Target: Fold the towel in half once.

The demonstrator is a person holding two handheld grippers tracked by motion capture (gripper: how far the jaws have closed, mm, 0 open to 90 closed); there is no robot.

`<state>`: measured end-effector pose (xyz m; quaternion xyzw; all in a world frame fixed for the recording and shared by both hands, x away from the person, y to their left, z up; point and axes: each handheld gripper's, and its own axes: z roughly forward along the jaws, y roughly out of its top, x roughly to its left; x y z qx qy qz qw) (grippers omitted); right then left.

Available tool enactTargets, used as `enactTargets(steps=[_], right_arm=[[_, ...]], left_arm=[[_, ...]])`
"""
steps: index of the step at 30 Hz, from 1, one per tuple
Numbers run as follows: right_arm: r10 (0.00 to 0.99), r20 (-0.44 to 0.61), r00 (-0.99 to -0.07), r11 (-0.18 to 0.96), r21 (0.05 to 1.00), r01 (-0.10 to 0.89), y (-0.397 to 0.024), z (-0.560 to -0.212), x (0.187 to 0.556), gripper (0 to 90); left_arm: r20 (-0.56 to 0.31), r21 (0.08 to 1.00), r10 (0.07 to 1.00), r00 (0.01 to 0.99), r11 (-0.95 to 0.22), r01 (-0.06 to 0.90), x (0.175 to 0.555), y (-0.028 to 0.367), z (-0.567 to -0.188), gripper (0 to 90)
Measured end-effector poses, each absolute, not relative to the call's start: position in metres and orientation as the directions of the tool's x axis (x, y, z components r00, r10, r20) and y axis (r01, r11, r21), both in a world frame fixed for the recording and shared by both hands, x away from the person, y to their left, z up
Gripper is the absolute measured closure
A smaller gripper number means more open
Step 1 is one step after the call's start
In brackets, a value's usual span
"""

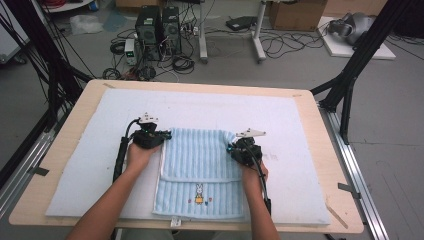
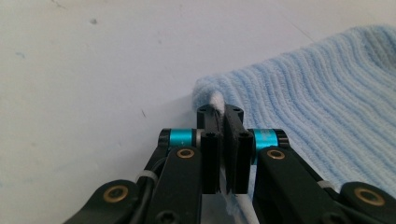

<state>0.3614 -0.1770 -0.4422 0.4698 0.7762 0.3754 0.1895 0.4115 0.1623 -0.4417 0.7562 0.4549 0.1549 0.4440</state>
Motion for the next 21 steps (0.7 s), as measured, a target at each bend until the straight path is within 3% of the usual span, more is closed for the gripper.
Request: enactTargets(steps=[11, 13, 16, 19, 21], right_arm=[[0.903, -0.005, -0.430, 0.279, 0.767, 0.577, -0.162, -0.443, 0.393, 79.4], [0.900, 0.007, -0.435, 0.278, 0.760, 0.587, -0.161, -0.445, 0.394, 67.1], [0.901, 0.033, -0.432, 0.258, 0.760, 0.596, -0.165, -0.443, 0.391, 54.3], [0.905, 0.045, -0.424, 0.235, 0.777, 0.584, -0.170, -0.435, 0.386, 45.0], [0.900, 0.052, -0.433, 0.235, 0.779, 0.581, -0.175, -0.432, 0.382, 41.9]], left_arm=[[-0.185, 0.840, 0.845, 0.501, -0.129, 0.527, 0.429, 0.169, -0.446, 84.8], [-0.200, 0.850, 0.832, 0.518, -0.115, 0.514, 0.427, 0.169, -0.445, 77.1], [-0.198, 0.860, 0.826, 0.528, -0.112, 0.497, 0.423, 0.168, -0.441, 54.2], [-0.191, 0.863, 0.812, 0.551, -0.129, 0.488, 0.416, 0.166, -0.436, 45.5], [-0.180, 0.876, 0.797, 0.576, -0.137, 0.463, 0.409, 0.165, -0.432, 44.8]])
